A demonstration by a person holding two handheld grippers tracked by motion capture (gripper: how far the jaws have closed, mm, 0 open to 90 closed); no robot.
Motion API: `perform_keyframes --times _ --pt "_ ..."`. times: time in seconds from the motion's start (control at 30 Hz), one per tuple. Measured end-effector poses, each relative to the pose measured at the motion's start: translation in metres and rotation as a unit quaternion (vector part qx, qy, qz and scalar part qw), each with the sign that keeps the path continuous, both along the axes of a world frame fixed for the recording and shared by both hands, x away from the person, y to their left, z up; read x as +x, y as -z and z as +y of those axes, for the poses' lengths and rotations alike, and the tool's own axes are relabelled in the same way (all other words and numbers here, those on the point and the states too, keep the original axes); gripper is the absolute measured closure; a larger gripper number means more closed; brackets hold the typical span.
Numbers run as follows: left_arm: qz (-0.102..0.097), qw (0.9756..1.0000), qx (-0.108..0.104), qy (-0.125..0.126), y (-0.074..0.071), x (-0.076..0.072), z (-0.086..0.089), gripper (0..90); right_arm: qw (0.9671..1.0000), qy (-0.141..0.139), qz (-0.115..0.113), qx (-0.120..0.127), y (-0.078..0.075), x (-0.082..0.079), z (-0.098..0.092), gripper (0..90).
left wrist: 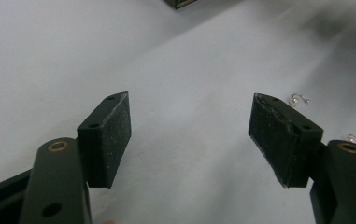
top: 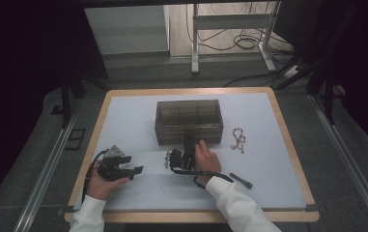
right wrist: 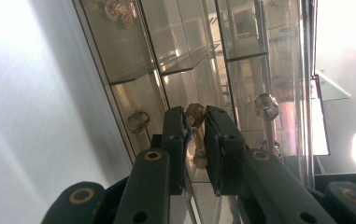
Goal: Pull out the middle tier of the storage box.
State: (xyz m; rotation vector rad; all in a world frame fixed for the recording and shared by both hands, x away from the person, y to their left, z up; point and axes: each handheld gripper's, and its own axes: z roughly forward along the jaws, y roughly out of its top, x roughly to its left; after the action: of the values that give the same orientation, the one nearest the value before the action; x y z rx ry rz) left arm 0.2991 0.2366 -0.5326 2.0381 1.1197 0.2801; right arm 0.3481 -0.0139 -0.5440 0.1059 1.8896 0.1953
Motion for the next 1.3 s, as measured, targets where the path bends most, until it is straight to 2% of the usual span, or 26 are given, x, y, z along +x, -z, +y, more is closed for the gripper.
perform_keyframes --times 0.1,0.13,0.23,0.27,0.47,0.53,0.9,1.0,1.17,1.2,1.3 --pt "0.0 1.0 0.0 0.0 0.0 0.0 0.0 30.4 1.0 0.001 -0.001 0.0 0.0 0.0 0.0 78.6" --pt "0.0 1.0 0.0 0.0 0.0 0.0 0.0 30.4 0.9999 0.009 -0.01 -0.011 0.0 -0.001 0.001 79.3" --pt "0.0 1.0 0.0 0.0 0.0 0.0 0.0 30.4 0.9999 0.003 -0.013 -0.009 0.001 -0.001 0.001 79.9" --pt "0.001 1.0 -0.001 0.0 0.0 0.0 0.0 30.4 0.9998 0.002 -0.01 -0.017 0.0 -0.001 0.001 80.0" --pt "0.001 1.0 -0.003 0.001 0.0 0.0 0.001 30.4 0.9999 0.002 -0.014 -0.008 0.003 -0.004 0.001 80.1" --pt "0.001 1.0 -0.003 0.001 0.0 0.0 0.001 30.4 0.9997 -0.001 -0.016 -0.016 0.002 -0.005 0.001 80.1" --pt "0.001 1.0 0.0 0.002 0.0 0.0 0.001 30.4 0.9997 0.003 -0.018 -0.017 0.002 -0.015 0.0 80.1" --pt "0.001 1.0 -0.001 0.002 0.0 0.0 0.001 30.4 0.9998 -0.004 -0.016 -0.01 0.003 -0.016 -0.001 80.1" --pt "0.001 1.0 -0.002 0.001 0.0 0.0 0.0 30.4 0.9997 -0.006 -0.019 -0.013 0.002 -0.019 -0.001 80.3" --pt "0.001 1.0 -0.001 0.001 0.0 0.0 0.0 30.4 0.9997 -0.012 -0.021 -0.01 0.001 -0.02 0.0 84.4" --pt "0.002 1.0 -0.001 0.001 0.0 0.0 0.0 30.3 0.9998 -0.006 -0.018 -0.009 0.0 -0.02 0.0 82.6"
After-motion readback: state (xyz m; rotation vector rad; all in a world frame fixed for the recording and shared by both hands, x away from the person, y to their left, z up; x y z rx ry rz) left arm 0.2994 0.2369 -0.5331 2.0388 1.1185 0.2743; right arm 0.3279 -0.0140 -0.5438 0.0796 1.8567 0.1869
